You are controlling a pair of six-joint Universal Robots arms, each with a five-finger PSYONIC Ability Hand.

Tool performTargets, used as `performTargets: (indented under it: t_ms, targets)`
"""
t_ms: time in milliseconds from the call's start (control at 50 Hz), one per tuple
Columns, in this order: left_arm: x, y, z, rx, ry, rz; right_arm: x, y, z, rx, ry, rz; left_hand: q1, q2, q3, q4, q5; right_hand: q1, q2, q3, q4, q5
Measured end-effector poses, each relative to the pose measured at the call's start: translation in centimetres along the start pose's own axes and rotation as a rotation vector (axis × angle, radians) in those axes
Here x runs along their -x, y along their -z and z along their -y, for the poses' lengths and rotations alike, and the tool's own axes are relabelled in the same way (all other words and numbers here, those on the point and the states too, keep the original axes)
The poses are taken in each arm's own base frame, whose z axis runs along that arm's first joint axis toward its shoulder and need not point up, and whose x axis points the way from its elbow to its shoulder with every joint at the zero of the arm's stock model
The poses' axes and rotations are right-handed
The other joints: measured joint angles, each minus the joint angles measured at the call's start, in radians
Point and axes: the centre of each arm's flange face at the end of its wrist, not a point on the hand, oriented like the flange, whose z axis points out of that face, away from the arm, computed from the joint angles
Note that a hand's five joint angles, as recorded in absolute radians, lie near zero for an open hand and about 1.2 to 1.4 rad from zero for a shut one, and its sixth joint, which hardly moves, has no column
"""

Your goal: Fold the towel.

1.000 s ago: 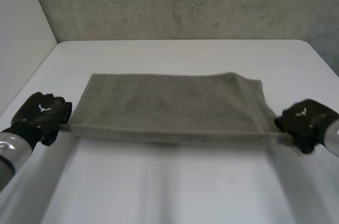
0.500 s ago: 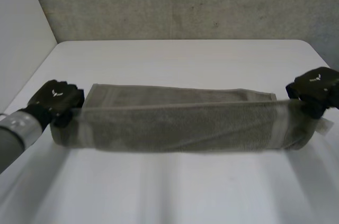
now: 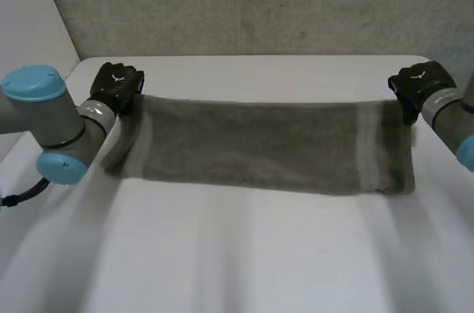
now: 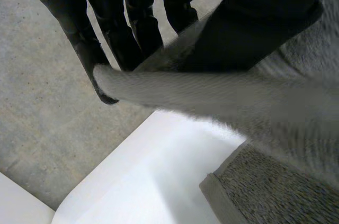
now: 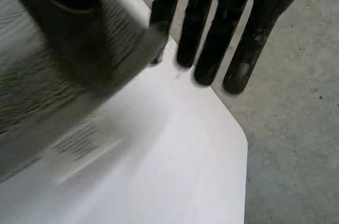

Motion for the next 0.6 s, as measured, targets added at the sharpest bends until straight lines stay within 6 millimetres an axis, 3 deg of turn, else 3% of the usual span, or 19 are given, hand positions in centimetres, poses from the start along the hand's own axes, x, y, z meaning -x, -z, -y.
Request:
performTargets:
  t_ms: [40,100,300,600]
  targets:
    - [-0.2,-0.4,-0.4,0.003,-0.001,-0.001,0.3,-0.5,-0.1,0.002,0.001,-0.003,-0.377,-0.393,-0.356,-0.391,-0.387,-0.324,-0.309,-0.306,-0.324,-0.345]
    - [-0.6,-0.5,-0.9,0.013,-0.001,-0.005,0.6,-0.9,-0.1,0.002,-0.002,-0.01,-0.698,-0.716,-0.718,-0.744,-0.726,-0.476,-0.462,-0.475,-0.487,-0.492]
    - [-0.9,0.1,-1.5,0.044,0.003,-0.016,0.7,-0.2,1.3,-0.026,-0.054,-0.026,-0.8,-0.82,-0.822,-0.849,-0.816,-0.495,-0.464,-0.478,-0.487,-0.492]
    - [0.8,4.2,2.6,0.024,0.005,-0.004,1.0,5.9,2.9,-0.03,-0.057,0.012,-0.805,-0.824,-0.825,-0.855,-0.819,-0.495,-0.464,-0.478,-0.487,-0.492]
